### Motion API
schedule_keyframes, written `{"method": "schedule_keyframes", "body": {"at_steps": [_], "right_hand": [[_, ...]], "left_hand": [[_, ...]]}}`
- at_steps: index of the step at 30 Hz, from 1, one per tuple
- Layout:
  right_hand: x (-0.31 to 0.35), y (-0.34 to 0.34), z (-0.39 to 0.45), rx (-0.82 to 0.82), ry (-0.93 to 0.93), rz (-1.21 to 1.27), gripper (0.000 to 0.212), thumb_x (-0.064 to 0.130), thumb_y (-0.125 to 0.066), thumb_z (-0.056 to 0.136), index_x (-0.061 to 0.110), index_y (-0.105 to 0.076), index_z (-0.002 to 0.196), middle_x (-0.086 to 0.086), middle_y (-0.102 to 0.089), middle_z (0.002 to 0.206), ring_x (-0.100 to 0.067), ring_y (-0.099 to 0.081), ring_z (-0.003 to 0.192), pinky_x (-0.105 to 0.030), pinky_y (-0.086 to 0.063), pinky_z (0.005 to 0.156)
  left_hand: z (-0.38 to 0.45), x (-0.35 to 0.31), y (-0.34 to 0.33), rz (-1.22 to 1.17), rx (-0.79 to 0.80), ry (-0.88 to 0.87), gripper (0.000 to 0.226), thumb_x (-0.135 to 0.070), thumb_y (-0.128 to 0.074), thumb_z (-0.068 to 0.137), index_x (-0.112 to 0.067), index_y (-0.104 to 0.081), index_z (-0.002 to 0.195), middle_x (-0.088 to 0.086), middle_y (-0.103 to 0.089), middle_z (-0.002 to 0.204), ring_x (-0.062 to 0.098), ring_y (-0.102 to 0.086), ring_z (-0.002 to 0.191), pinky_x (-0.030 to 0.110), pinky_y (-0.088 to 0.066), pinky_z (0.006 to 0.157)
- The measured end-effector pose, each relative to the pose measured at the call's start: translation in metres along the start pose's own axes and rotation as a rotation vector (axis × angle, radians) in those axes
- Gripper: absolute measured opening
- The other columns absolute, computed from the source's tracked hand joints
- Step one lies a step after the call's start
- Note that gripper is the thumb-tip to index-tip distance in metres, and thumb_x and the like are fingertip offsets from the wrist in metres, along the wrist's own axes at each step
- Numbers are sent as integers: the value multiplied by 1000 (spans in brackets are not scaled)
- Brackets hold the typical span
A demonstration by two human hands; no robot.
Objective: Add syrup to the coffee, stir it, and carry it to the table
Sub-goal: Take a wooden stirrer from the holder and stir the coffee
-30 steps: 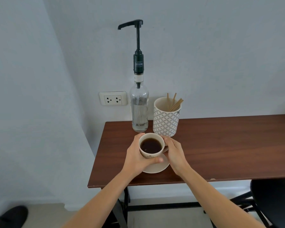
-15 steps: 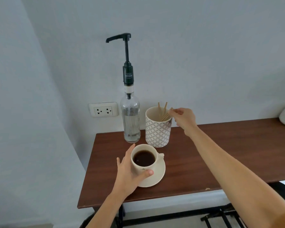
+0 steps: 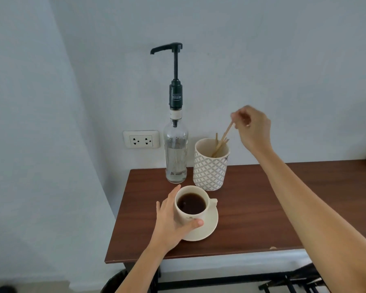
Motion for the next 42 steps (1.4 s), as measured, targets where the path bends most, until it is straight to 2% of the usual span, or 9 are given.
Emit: {"method": "schedule_keyframes", "body": {"at_steps": [3,7,14,19,24,28,31,36,42], "right_hand": [[39,26,-17,-100,127,154,15,18,-42,105,11,-49,93,-7,-74,76,-17,-67,56,-24,-49,53],[50,16,-76,109,158,219,15,21,-31,108,20,-37,94,-14,-72,65,-10,-66,46,-25,-50,42],[19,-40,-147,471,-38,211,16,5,-48,103,16,-37,100,-17,-73,73,-23,-73,60,-35,-64,61],[17,-56,-134,416,77,85,19,10,-46,103,23,-34,98,-5,-70,76,-10,-70,63,-20,-56,61],[9,-39,-138,427,151,-22,17,14,-42,104,26,-32,97,-12,-64,69,-29,-64,55,-51,-56,58],[18,-53,-150,455,74,159,14,10,-44,104,21,-36,100,-13,-70,70,-18,-68,54,-31,-61,57],[19,-62,-142,391,125,129,14,10,-44,104,22,-37,101,-9,-69,75,-13,-68,60,-22,-57,60],[9,-42,-135,370,175,-42,17,8,-42,103,22,-34,100,-12,-60,67,-29,-59,52,-49,-53,53],[22,-61,-142,348,20,180,14,7,-43,105,19,-37,100,-15,-70,74,-20,-70,55,-23,-60,58]], "left_hand": [[0,-1,0,22,-6,14,97,-68,-80,62,-42,-36,143,-27,-43,146,-1,-33,141,62,-8,122],[-1,-3,1,-1,7,15,95,-64,-82,63,-42,-36,143,-28,-43,145,-1,-33,140,63,-9,121],[-3,-2,1,16,14,18,97,-68,-81,60,-43,-37,142,-26,-44,145,3,-38,138,62,-17,119],[0,-8,4,12,-11,5,89,-67,-81,54,-63,-33,129,-25,-46,144,3,-41,133,62,-22,117],[-1,-7,4,-5,6,4,89,-64,-83,54,-70,-29,124,-31,-46,139,-21,-34,123,62,-22,118],[0,-4,3,-10,0,12,93,-64,-83,53,-58,-36,133,-25,-52,139,2,-43,131,62,-24,117],[0,-5,3,3,9,10,89,-61,-84,54,-66,-33,127,-26,-52,138,-5,-41,126,62,-25,117],[-1,-4,4,9,35,35,91,-54,-89,58,-62,-32,127,-40,-44,129,-36,-24,116,62,-23,118],[0,-3,4,-6,3,33,94,-63,-84,53,-51,-39,134,-27,-52,138,1,-43,130,61,-24,117]]}}
Point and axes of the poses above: each hand's wrist, its own z-axis towards the middle knuckle, its own y-axis out of the back of the hand, x = y × z, the point moved 3 cm from there along z, towards the middle knuckle
